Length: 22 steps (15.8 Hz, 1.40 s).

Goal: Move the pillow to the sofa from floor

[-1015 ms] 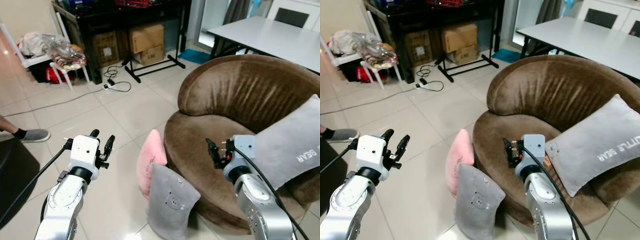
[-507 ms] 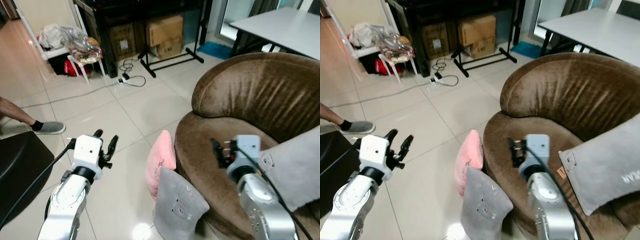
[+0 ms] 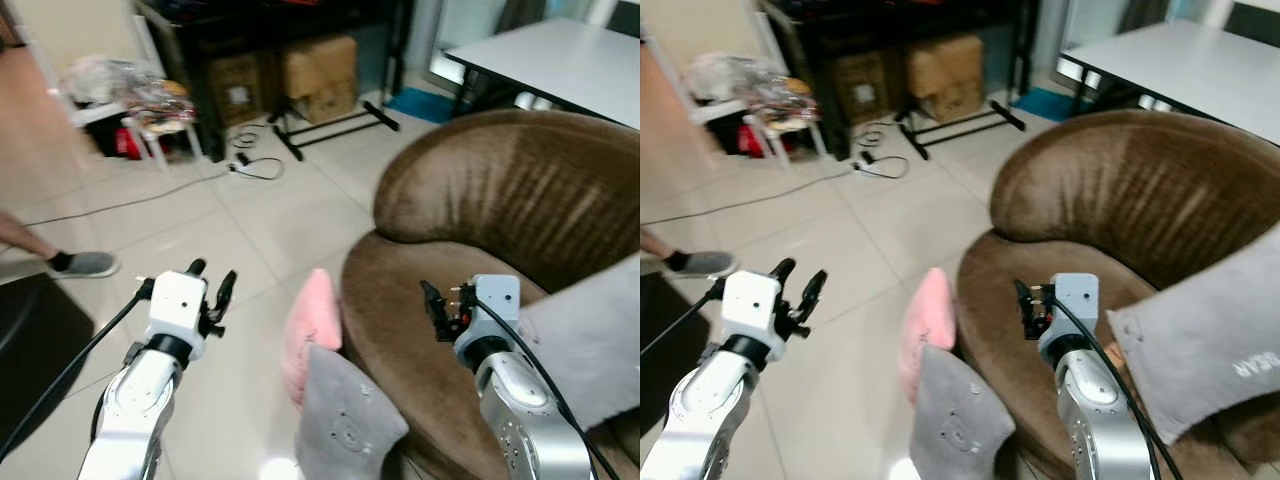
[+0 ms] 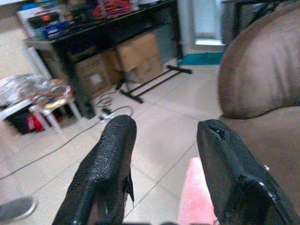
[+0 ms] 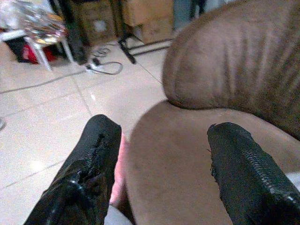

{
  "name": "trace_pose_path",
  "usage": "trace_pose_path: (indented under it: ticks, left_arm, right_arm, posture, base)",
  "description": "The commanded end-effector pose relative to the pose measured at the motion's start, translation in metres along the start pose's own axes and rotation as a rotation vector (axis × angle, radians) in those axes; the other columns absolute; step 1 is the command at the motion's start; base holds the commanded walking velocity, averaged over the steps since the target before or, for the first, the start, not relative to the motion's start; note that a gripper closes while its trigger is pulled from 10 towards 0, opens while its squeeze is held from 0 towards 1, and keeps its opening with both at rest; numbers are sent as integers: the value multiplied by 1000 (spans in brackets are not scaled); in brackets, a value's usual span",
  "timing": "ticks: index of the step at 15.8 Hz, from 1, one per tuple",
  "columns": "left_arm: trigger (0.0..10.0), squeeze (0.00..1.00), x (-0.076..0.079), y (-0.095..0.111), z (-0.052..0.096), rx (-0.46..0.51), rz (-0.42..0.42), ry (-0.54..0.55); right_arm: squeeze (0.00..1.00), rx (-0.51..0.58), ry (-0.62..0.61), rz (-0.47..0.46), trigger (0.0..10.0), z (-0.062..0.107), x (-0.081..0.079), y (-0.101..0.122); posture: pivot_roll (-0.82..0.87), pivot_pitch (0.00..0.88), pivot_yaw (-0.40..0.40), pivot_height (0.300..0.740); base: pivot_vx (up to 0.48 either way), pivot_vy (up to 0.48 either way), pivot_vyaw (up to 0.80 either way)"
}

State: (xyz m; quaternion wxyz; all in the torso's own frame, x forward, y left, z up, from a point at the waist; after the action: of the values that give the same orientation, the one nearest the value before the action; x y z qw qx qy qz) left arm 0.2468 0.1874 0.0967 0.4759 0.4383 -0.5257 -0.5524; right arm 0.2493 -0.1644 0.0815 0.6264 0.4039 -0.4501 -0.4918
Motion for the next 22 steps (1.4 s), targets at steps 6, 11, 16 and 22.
trace_pose_path:
  ticks: [6, 11, 16, 22]
  left_arm:
    - [10000, 0, -3, 3, -1, 49, -19, 22]
    - [10000, 0, -7, 6, -5, 71, -13, 49]
    - [10000, 0, -11, 3, -4, 68, 47, 85]
    - [10000, 1000, -13, 3, -2, 69, 99, 87]
  right_arm:
    - [0, 76, 28, -8, 10000, 0, -1, 4]
    - [0, 107, 28, 6, 10000, -3, -1, 8]
    - [0, 120, 38, 12, 10000, -3, -3, 10]
    - [1000, 116, 40, 27, 10000, -3, -3, 10]
  posture:
    - [-70, 0, 41, 646]
    - [-71, 0, 43, 616]
    - [-73, 0, 41, 616]
    - [-71, 0, 35, 616]
  base:
    - [0, 0, 0]
    - [0, 0, 0]
    - [0, 0, 0]
    - [0, 0, 0]
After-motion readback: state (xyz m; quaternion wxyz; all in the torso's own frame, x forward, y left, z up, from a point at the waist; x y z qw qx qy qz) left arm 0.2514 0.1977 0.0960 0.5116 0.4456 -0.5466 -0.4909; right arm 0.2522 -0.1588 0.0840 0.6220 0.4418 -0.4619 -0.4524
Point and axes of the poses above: a point about 5 cm out from each wrist's last joint towards the gripper, its own z axis pointing back from the gripper into the wrist, its own y axis along the axis of the wrist's last joint, x = y × z, the point moved 1 cm from there along -z, pointing out of the wrist towards the gripper, and after that the axes turned 13 degrees about z, right-handed, at the moved point
